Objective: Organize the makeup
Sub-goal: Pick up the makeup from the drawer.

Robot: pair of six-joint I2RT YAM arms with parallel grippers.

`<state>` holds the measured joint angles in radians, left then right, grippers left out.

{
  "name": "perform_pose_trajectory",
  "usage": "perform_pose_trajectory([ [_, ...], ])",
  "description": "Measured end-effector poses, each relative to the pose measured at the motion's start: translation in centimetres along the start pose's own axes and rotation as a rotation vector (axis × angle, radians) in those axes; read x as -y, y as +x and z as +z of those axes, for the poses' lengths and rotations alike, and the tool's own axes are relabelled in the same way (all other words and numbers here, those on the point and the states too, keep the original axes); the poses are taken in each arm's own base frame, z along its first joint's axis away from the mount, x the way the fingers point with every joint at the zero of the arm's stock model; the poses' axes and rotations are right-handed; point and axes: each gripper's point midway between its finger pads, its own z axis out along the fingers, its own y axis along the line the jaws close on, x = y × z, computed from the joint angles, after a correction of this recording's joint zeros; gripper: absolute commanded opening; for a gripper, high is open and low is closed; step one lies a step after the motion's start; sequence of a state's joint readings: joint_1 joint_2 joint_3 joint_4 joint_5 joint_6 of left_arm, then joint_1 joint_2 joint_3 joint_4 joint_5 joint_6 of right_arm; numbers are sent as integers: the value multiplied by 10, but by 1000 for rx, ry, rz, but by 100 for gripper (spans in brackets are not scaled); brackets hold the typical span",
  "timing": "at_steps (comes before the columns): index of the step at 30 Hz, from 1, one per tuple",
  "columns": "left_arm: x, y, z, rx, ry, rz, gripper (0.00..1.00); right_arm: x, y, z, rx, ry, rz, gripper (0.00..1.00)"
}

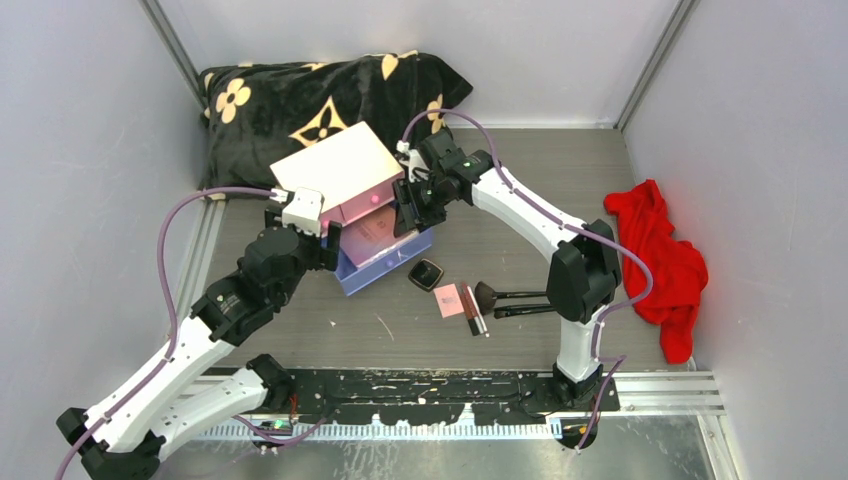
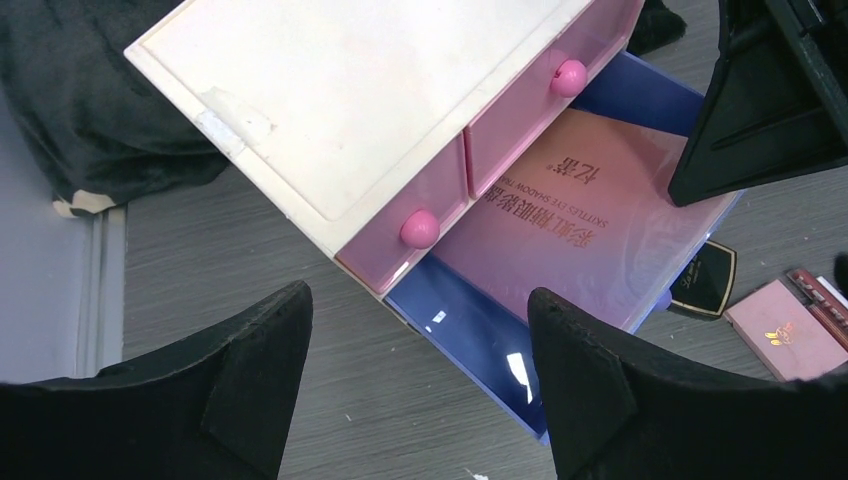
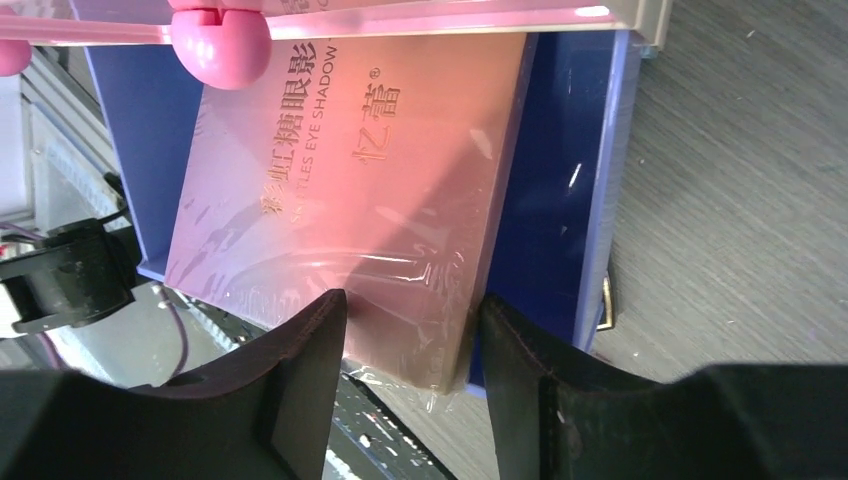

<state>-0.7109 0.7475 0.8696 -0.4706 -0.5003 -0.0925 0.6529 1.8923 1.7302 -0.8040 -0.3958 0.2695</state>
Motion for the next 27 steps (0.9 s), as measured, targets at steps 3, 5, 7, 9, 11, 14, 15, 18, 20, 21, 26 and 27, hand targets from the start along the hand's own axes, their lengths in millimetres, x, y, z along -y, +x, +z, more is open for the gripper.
perform_pose_trajectory([
  [3,-2,-3,-1,4,-9,3,79,-4,1,0,-9,-23,14,34],
  [5,-4,-5,-2,8,-15,7,79,-8,1,-1,-12,-44,32,19],
  [7,-5,-5,-2,9,-22,13,79,-12,0,-3,-14,-67,54,7],
  [9,-6,-5,-2,9,-24,15,79,-15,-2,-5,-13,-83,72,1],
  [11,-6,-5,-2,9,-26,15,79,-16,-3,-6,-15,-91,90,1],
  [14,-7,-5,-2,8,-29,16,79,-15,-5,-7,-4,-90,77,1],
  [15,-7,-5,-2,9,-30,16,79,-17,-7,-6,4,-96,68,1],
  [18,-7,-5,-2,9,-30,16,79,-24,-9,-2,19,-117,43,1],
  [20,-7,-5,-2,8,-30,17,79,-26,-9,2,31,-132,34,1],
  [21,-7,-5,-2,9,-30,17,79,-26,-7,4,30,-135,33,1],
  [26,-7,-5,-1,6,-30,18,79,-28,-5,4,46,-144,27,11],
  [27,-6,-4,-1,4,-30,19,79,-28,-6,3,48,-144,26,25],
])
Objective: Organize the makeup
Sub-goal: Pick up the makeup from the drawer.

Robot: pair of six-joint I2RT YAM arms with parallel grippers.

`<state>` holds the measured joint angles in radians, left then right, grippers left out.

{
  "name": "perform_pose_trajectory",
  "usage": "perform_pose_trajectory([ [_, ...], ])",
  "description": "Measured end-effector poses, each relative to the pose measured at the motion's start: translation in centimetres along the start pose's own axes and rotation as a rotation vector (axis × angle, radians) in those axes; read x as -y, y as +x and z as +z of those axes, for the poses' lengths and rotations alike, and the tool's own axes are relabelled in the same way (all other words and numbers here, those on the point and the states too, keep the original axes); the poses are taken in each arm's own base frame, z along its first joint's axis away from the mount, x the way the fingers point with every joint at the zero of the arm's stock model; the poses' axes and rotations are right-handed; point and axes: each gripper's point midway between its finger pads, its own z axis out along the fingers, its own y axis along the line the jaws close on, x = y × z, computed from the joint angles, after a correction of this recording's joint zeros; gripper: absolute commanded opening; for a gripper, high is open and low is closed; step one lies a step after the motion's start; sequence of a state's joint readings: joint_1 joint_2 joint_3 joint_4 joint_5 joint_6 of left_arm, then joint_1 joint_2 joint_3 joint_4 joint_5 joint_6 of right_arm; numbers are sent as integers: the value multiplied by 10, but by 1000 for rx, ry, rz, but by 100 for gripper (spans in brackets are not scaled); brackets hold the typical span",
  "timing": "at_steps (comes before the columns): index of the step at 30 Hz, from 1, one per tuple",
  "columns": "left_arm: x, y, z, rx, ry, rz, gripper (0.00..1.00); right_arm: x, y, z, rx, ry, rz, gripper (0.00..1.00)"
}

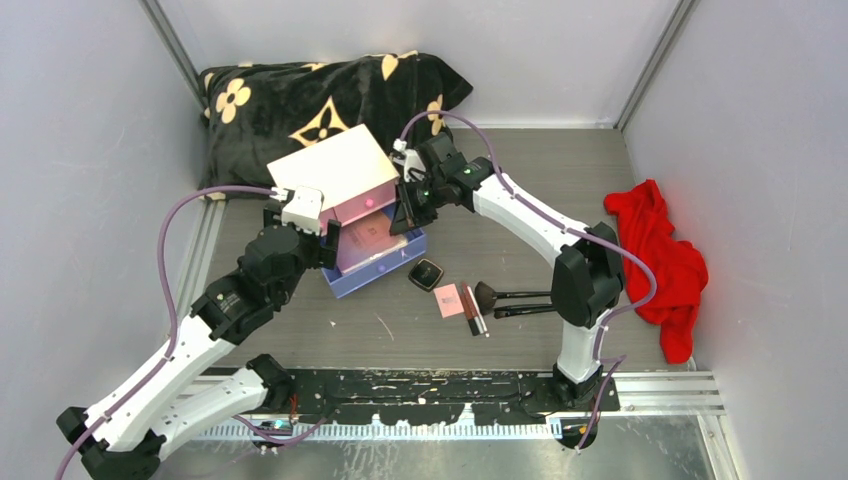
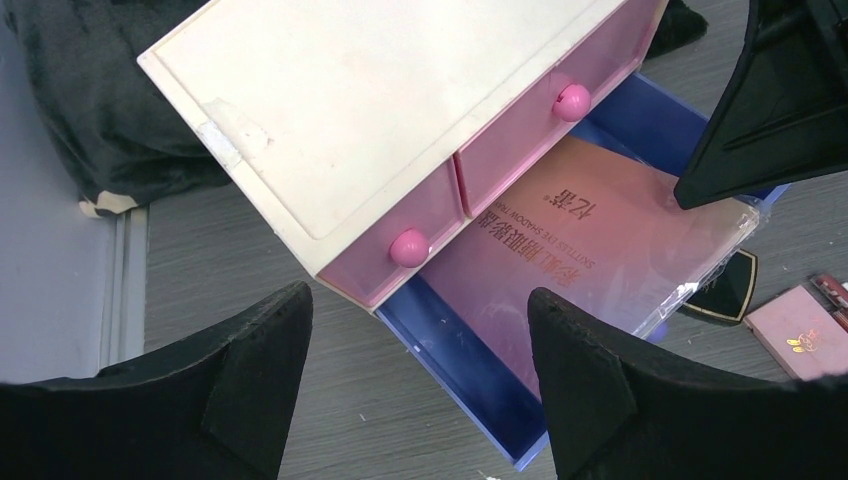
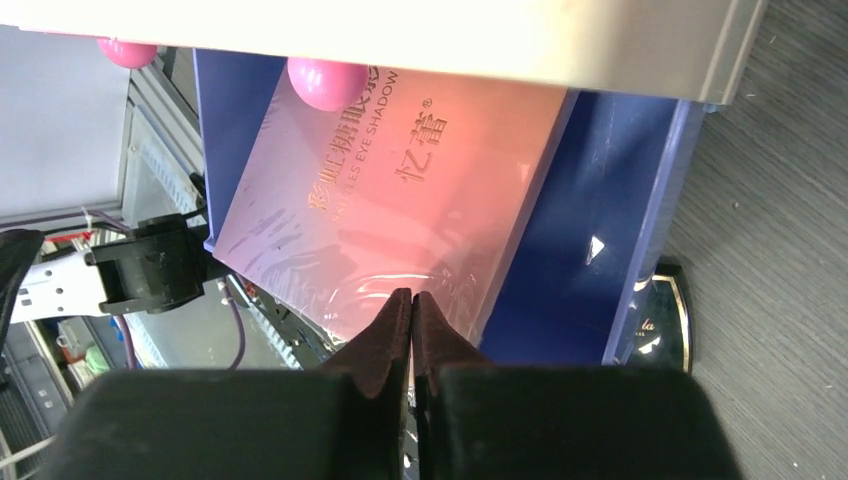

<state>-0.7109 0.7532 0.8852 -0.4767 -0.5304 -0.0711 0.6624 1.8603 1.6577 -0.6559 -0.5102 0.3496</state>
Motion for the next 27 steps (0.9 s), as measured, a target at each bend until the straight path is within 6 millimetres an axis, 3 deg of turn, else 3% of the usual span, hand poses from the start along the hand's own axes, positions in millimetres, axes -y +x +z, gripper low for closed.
perform_pose_trajectory([
  [2,1,1,1,-5,0,3,79,1,-1,-2,3,1,2,33],
  [16,1,-6,1,2,0,1,79,0,-13,-27,-43,22,-31,40],
  [18,0,-7,0,6,0,-1,79,3,-11,-26,-61,25,-23,42],
  [21,0,-8,-1,9,0,0,79,10,-4,-24,-94,24,-4,55],
  [27,-1,-8,-1,11,0,1,79,12,7,-18,-135,-12,22,57],
])
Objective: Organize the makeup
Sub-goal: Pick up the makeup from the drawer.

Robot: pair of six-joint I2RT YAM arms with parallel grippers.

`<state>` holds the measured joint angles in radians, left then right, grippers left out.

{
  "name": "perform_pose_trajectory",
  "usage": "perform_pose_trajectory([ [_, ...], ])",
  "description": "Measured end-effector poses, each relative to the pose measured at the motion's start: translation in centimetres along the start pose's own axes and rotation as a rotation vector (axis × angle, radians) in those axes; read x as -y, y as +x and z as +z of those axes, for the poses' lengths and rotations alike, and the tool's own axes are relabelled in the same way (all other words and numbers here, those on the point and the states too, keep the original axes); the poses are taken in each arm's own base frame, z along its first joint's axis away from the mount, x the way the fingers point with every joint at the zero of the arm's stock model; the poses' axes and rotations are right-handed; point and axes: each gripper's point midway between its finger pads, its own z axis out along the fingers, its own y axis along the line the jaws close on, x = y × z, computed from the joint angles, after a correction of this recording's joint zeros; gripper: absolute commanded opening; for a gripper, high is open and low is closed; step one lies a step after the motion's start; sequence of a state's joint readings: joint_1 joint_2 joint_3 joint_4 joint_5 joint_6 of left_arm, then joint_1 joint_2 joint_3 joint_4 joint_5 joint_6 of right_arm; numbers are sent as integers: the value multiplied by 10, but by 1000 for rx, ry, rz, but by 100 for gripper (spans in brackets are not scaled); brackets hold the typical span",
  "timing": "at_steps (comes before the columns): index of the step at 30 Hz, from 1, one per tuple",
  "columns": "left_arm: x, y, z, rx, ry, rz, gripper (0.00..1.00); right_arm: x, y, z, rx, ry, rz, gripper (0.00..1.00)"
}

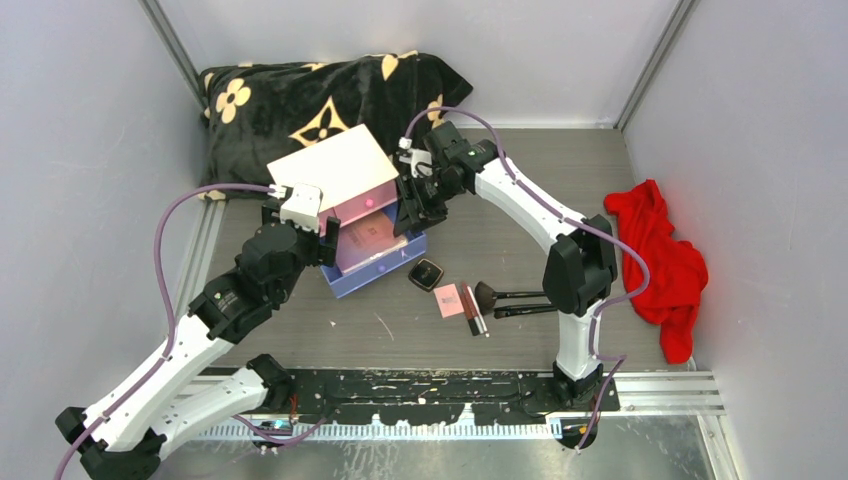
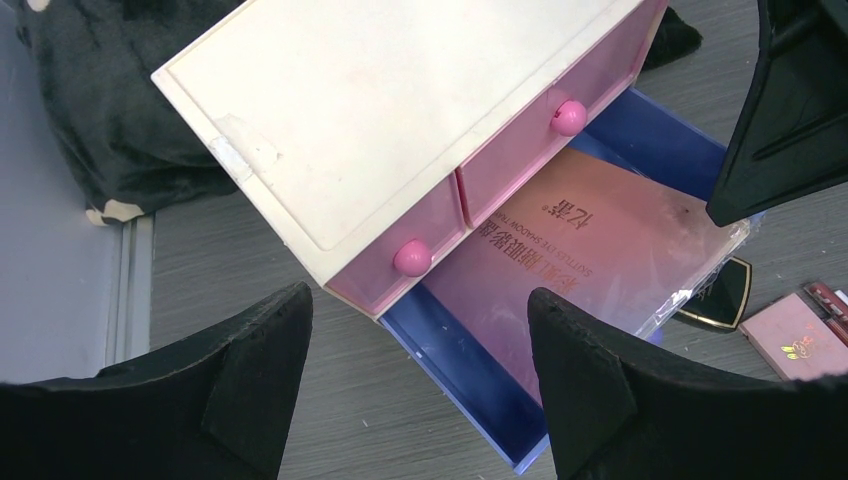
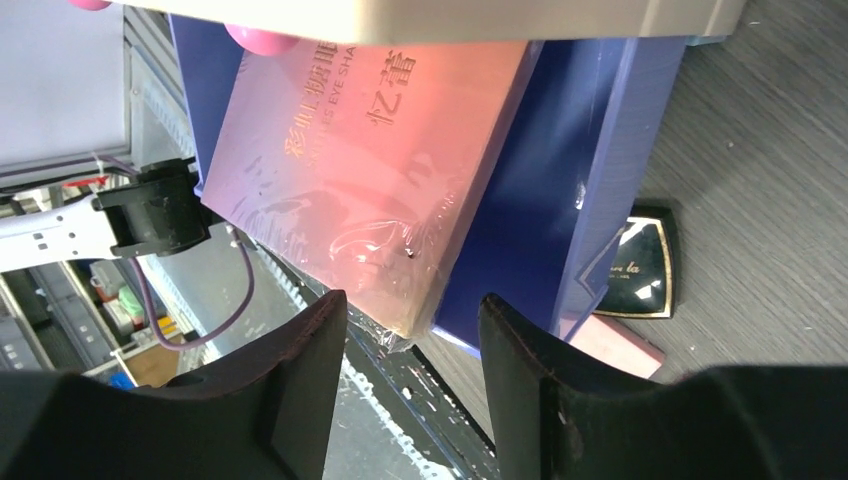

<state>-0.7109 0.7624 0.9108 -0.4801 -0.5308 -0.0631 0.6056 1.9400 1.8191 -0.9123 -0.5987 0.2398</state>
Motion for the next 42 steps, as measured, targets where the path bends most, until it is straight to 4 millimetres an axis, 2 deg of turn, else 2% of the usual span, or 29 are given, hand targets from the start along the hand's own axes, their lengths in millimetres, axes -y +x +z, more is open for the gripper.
perform_pose_trajectory([
  [11,-1,0,0,1,-4,1,79,-5,1,13,-15,-81,24,58],
  [19,-5,-3,-4,14,-16,-6,79,0,7,22,-38,-81,47,57],
  [32,-10,-6,-8,32,-27,-14,79,-3,6,31,-54,-103,91,54],
  [36,-11,-7,-9,34,-27,-4,79,-4,4,35,-60,-117,106,39],
  [42,-10,-6,-7,28,-27,3,79,-14,4,36,-91,-173,159,3],
])
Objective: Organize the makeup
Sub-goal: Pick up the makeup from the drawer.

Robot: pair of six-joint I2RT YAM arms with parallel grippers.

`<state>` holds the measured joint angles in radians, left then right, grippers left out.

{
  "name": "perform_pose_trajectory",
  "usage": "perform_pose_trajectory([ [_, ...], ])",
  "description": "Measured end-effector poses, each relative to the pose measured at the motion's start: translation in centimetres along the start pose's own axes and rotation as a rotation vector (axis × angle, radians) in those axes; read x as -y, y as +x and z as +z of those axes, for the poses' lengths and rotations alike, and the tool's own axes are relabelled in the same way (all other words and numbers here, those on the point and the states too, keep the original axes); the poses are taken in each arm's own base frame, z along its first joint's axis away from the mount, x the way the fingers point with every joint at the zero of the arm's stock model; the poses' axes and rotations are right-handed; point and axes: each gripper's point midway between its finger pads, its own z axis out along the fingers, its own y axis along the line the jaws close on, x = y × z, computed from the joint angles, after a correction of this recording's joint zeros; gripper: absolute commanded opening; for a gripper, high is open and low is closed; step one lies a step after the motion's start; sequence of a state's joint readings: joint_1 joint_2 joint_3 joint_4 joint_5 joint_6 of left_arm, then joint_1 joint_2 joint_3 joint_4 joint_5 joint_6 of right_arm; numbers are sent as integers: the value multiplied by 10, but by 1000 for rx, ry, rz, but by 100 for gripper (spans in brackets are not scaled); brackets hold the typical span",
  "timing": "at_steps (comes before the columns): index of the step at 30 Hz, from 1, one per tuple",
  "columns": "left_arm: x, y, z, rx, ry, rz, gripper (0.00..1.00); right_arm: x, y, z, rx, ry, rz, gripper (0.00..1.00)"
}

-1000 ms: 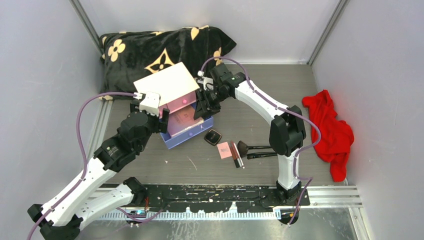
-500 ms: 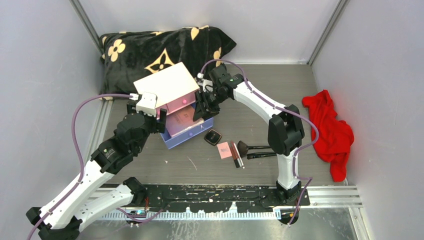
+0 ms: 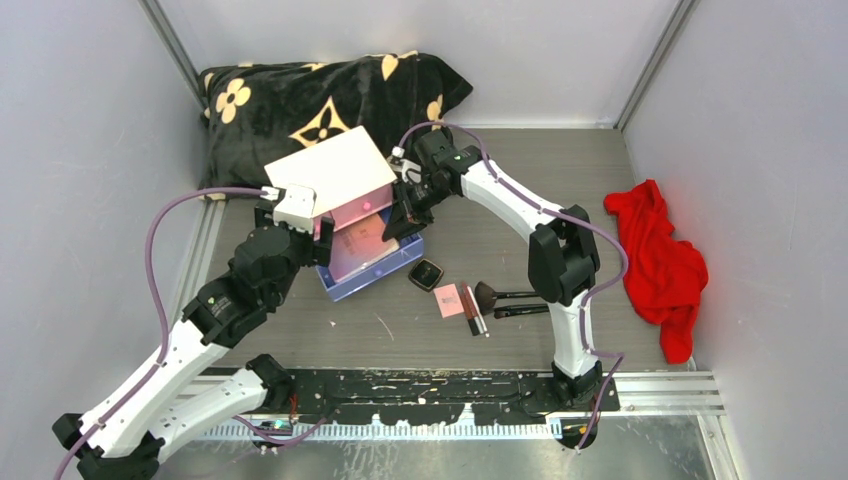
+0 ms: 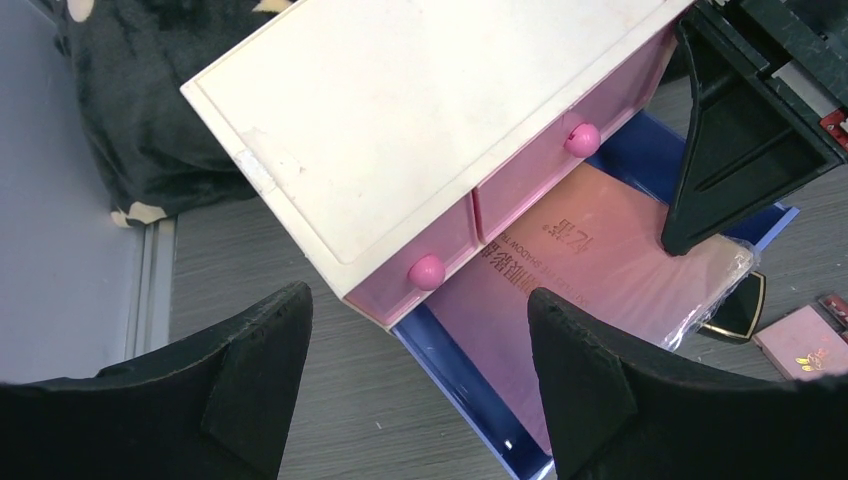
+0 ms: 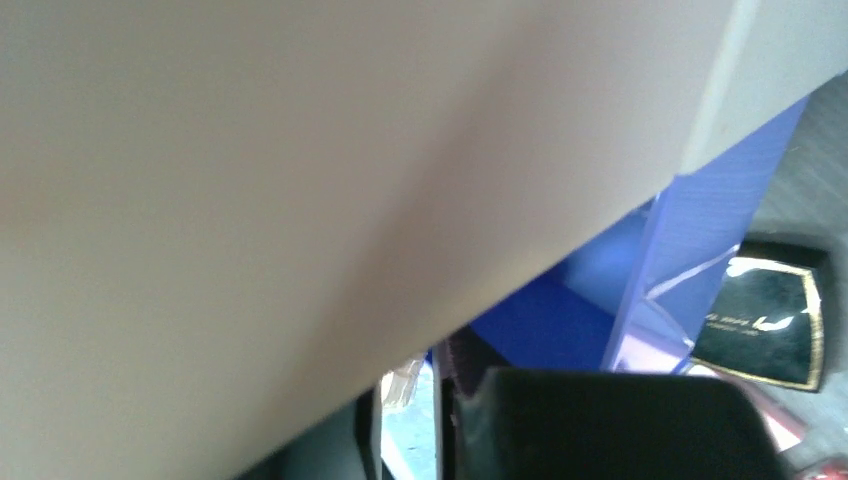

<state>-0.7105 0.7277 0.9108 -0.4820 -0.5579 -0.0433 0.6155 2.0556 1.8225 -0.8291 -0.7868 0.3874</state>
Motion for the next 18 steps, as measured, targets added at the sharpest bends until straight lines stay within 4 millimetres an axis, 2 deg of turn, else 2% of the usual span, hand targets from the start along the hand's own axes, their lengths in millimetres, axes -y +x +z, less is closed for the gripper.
perform_pose_trajectory([
  [9,1,1,2,-4,0,3,79,-11,1,-3,-12,-32,32,1],
  [18,4,-2,6,-12,2,8,79,-16,-8,-5,29,-35,20,1],
])
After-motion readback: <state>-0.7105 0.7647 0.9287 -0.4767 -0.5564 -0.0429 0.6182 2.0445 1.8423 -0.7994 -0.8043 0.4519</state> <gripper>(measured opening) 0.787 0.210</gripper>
